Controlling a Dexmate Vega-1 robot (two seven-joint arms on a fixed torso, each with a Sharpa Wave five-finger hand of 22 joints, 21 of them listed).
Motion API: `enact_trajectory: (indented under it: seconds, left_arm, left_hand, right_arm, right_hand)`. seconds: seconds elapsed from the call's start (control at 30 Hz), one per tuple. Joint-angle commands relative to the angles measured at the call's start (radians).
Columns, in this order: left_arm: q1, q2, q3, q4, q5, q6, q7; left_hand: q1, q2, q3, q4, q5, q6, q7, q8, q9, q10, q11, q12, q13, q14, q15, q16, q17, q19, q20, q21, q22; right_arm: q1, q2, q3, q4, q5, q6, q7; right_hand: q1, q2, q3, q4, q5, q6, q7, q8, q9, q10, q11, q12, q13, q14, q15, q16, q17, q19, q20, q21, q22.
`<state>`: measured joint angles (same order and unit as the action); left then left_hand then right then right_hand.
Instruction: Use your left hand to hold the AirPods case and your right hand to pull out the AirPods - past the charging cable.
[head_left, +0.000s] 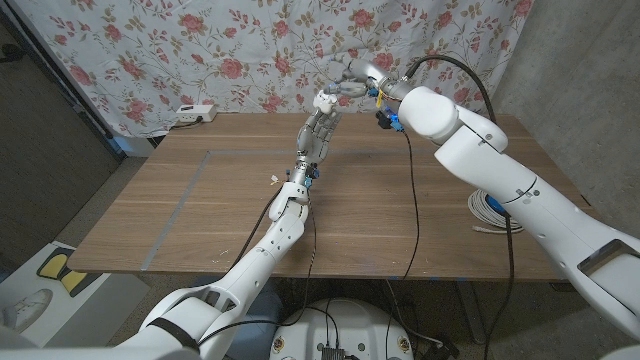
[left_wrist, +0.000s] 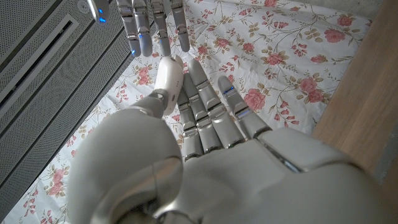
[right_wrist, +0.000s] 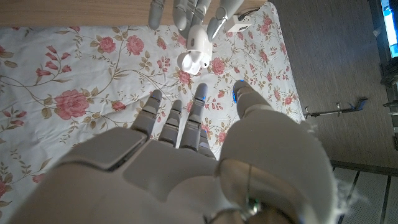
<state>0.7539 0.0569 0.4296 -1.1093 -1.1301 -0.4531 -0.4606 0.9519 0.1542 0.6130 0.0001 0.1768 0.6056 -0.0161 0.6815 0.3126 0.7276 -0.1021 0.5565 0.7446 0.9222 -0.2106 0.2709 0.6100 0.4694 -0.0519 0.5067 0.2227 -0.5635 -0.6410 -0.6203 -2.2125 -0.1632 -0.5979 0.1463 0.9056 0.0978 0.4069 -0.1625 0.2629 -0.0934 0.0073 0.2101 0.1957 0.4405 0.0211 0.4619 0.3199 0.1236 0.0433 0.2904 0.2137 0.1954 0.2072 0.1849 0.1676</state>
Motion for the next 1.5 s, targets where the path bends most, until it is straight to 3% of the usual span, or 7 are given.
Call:
enact_trajectory:
  seconds: [0.03,0.6,0.8,0.87,1.5]
  left_arm:
    - [0.004,-0.001,0.001,-0.001,-0.001,-0.002,-0.001]
    - [0.005,0.002,0.001,-0.002,-0.003,-0.002,-0.009]
    - [0.011,0.004,0.001,-0.01,-0.004,-0.001,-0.008]
    - [0.017,0.007,0.002,-0.02,0.002,-0.004,0.009]
    - [0.018,0.013,0.004,-0.025,0.001,-0.002,-0.003]
  left_hand:
    - [0.036,0.038,0.051,0.0,0.005,0.079,-0.042,0.03,0.437,0.045,-0.036,0.0,0.001,0.011,0.0,-0.003,0.0,0.009,-0.005,0.008,0.0]
    - [0.031,0.039,0.046,-0.007,0.005,0.087,-0.044,0.029,0.42,0.049,-0.041,-0.008,-0.01,0.017,0.0,-0.015,-0.011,0.012,-0.01,0.023,-0.005]
    - [0.029,0.04,0.044,-0.008,0.005,0.089,-0.045,0.03,0.418,0.05,-0.044,-0.007,-0.006,0.018,-0.001,-0.018,-0.013,0.012,-0.01,0.026,-0.007]
    - [0.028,0.04,0.044,-0.008,0.005,0.089,-0.045,0.031,0.419,0.051,-0.043,-0.008,-0.007,0.018,-0.003,-0.019,-0.014,0.011,-0.01,0.028,-0.007]
    - [0.023,0.041,0.041,-0.012,0.005,0.086,-0.046,0.033,0.414,0.054,-0.041,-0.011,-0.007,0.021,-0.002,-0.023,-0.013,0.008,-0.01,0.04,-0.011]
  right_arm:
    - [0.016,0.007,-0.019,0.011,-0.018,-0.003,0.024]
    - [0.02,0.008,-0.049,-0.004,-0.088,-0.037,0.025]
    - [0.034,0.008,-0.064,0.004,-0.104,-0.041,0.042]
    - [0.04,0.011,-0.068,0.008,-0.106,-0.043,0.052]
    - [0.061,0.007,-0.112,0.0,-0.184,-0.077,0.087]
  right_hand:
    - [0.008,0.004,-0.001,0.008,0.007,-0.006,0.005,-0.003,0.003,0.009,-0.003,-0.004,0.0,0.001,-0.013,-0.003,-0.001,-0.007,0.002,0.002,0.003]
    - [-0.005,0.012,-0.011,0.019,0.007,-0.003,-0.004,-0.003,0.003,0.005,-0.007,-0.021,-0.01,-0.006,-0.003,-0.004,-0.001,-0.004,0.001,0.005,0.003]
    - [-0.017,0.018,-0.017,0.028,0.007,-0.004,-0.012,-0.004,0.002,-0.003,-0.011,-0.032,-0.016,-0.012,-0.007,-0.005,0.001,-0.014,-0.017,0.002,0.003]
    - [-0.028,0.025,-0.022,0.035,0.006,-0.008,-0.019,-0.006,0.002,-0.007,-0.014,-0.04,-0.02,-0.005,-0.023,0.0,0.003,-0.02,-0.029,0.001,0.003]
    - [-0.078,0.042,-0.047,0.066,-0.005,-0.029,-0.003,-0.012,0.002,0.011,-0.005,-0.054,-0.031,-0.008,-0.007,0.006,0.011,-0.012,-0.029,0.007,0.004]
